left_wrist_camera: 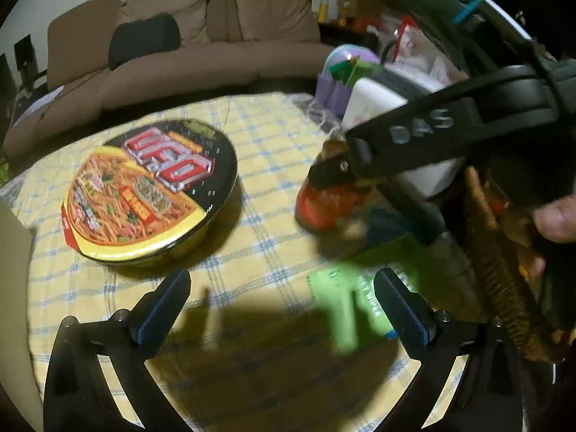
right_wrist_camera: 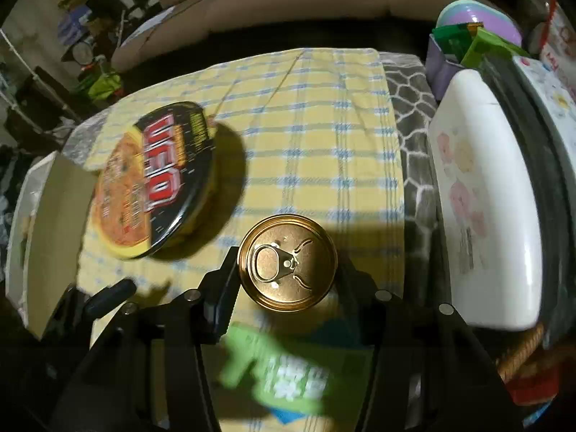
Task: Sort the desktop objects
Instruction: 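Grasp the gold can with the right tool while the left tool grasps the red sauce jar, then lift and carry the gold can and red jar over the bin with both tools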
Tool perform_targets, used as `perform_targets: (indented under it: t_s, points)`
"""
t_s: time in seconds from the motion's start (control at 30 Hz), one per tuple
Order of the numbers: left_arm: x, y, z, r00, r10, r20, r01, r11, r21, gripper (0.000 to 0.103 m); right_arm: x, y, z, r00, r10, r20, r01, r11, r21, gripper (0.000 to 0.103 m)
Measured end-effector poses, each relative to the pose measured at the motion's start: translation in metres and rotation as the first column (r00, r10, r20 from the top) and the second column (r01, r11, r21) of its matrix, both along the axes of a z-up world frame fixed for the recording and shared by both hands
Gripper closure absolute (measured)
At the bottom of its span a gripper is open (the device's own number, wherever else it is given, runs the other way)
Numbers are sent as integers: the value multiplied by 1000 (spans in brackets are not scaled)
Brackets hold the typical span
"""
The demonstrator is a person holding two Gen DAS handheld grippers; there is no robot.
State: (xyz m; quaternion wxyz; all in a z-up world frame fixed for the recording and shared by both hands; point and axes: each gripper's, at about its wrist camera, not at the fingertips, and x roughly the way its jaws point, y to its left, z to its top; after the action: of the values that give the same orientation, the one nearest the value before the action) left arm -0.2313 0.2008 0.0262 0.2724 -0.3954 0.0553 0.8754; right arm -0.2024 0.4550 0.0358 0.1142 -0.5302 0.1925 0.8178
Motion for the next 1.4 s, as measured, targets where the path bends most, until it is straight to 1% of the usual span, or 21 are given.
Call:
perform_targets:
  t_s: [0.03,0.1,0.13,0.17,0.27,0.3,0.33,0.37,0.4,0.5,0.6,0.63,0.67,0.73,0.8,0.9,1.03,1.17,1.27,1.33,1.4]
  points:
    - [4,0,5,1000,-18,-22,18,1000,10,0,5,-3,5,1000,7,-10,-8,999,-39,55]
    - [11,4,12,996,-51,-67,51,999,-9,0,10,-11,12,999,30,-18,-32,995,-96,55]
    - [16,5,17,993,-77,-95,75,997,-19,0,14,-16,17,999,48,-17,-49,992,-115,55]
    - [19,6,20,990,-93,-105,92,996,-18,0,17,-23,22,998,63,-15,-64,990,-124,55]
    - [26,-2,30,987,-128,-95,132,991,29,0,28,-45,39,992,126,-21,-128,978,-167,55]
    - [27,-4,31,986,-144,-80,148,988,50,3,32,-52,45,990,139,-28,-141,973,-184,55]
    - [30,-9,33,985,-165,-60,170,981,90,24,36,-57,49,989,145,-33,-149,969,-199,56]
    - [32,-13,35,985,-169,-46,173,979,104,41,41,-62,53,989,145,-37,-150,965,-217,56]
    - [35,-16,37,984,-175,-30,177,977,117,46,45,-66,57,988,148,-42,-153,961,-229,56]
    - [50,-26,46,985,-169,-31,172,979,112,46,56,-82,66,987,152,-46,-159,959,-235,56]
    - [70,-44,61,987,-156,-29,158,978,136,46,65,-103,79,984,167,-56,-176,954,-242,56]
    - [81,-55,68,988,-151,-40,155,978,138,47,68,-112,85,982,177,-62,-187,951,-245,56]
    - [89,-64,74,988,-146,-42,150,978,146,47,70,-123,92,983,170,-69,-182,952,-245,56]
    - [103,-86,85,990,-134,-40,139,976,165,48,72,-143,103,979,193,-73,-205,949,-240,56]
    - [119,-111,97,992,-118,-53,126,976,180,49,71,-171,114,972,221,-74,-232,947,-223,56]
    - [136,-150,112,995,-84,-51,93,975,204,49,65,-211,128,964,253,-83,-266,940,-214,56]
    - [153,-215,126,998,-27,-52,37,976,216,49,50,-272,138,948,304,-96,-319,922,-221,56]
    - [163,-286,126,997,54,-48,-41,974,223,49,21,-338,132,931,353,-93,-365,901,-233,56]
    - [162,-330,119,994,104,-39,-92,968,234,49,-3,-386,126,920,381,-86,-391,894,-218,56]
    - [155,-359,116,991,131,-32,-119,963,240,48,-18,-411,123,917,391,-79,-399,895,-198,56]
    - [145,-378,115,988,151,-27,-140,960,242,47,-35,-434,124,916,395,-73,-402,899,-171,56]
